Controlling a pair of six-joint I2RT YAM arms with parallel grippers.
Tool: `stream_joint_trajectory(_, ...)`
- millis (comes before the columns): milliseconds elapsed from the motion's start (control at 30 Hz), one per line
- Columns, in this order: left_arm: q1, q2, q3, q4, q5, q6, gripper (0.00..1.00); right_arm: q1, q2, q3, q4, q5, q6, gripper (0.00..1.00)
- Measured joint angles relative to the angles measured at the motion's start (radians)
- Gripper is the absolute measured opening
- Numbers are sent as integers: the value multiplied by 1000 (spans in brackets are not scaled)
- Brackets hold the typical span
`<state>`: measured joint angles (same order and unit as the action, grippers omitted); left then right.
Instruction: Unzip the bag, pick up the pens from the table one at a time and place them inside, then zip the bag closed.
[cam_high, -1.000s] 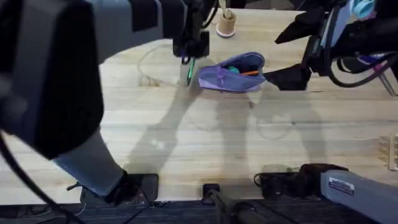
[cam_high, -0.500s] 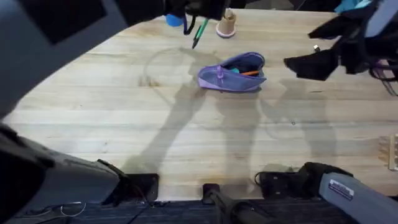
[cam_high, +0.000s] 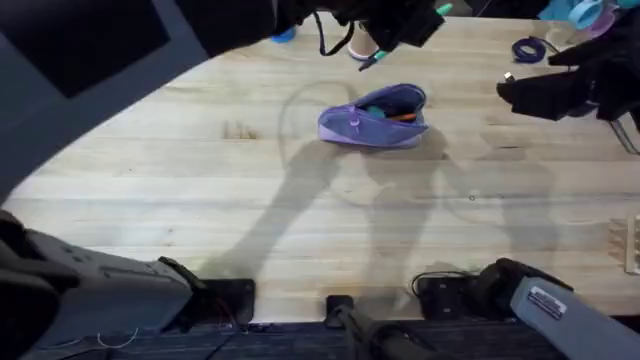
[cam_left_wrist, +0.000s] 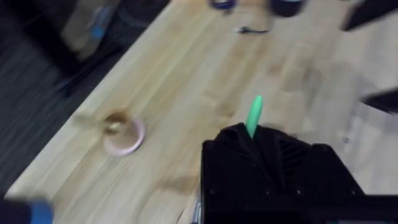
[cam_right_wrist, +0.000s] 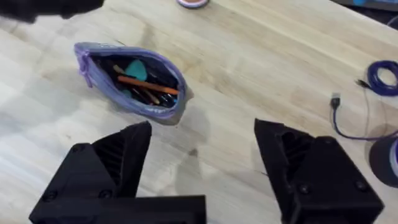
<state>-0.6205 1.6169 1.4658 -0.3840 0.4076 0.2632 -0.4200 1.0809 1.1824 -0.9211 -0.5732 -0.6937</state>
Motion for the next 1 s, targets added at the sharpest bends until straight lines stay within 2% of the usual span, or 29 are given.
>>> stream_joint_trajectory(333, 0, 70, 0, 3, 265, 124, 43, -55, 0, 0, -8, 0, 10, 996)
stream_joint_trajectory(400, 0, 95, 0, 4, 312, 164, 43, -62, 0, 0, -11, 0, 11, 995)
stream_joint_trajectory(433, 0, 132, 0, 3, 367, 232, 43, -68, 0, 0, -16, 0, 18, 996)
stream_joint_trajectory(500, 0, 154, 0, 4, 393, 275, 43, -68, 0, 0, -16, 0, 22, 996)
stream_joint_trajectory(667, 0, 205, 0, 3, 424, 352, 43, -68, 0, 0, -18, 0, 29, 996)
stream_joint_trajectory(867, 0, 267, 0, 3, 432, 381, 43, -68, 0, 0, -19, 0, 42, 996)
stream_joint_trajectory(967, 0, 293, 0, -17, 395, 387, 43, -68, 0, 0, -19, 0, 44, 996)
stream_joint_trajectory(1000, 0, 305, 0, -55, 339, 389, 43, -68, 0, 0, -19, 0, 44, 996)
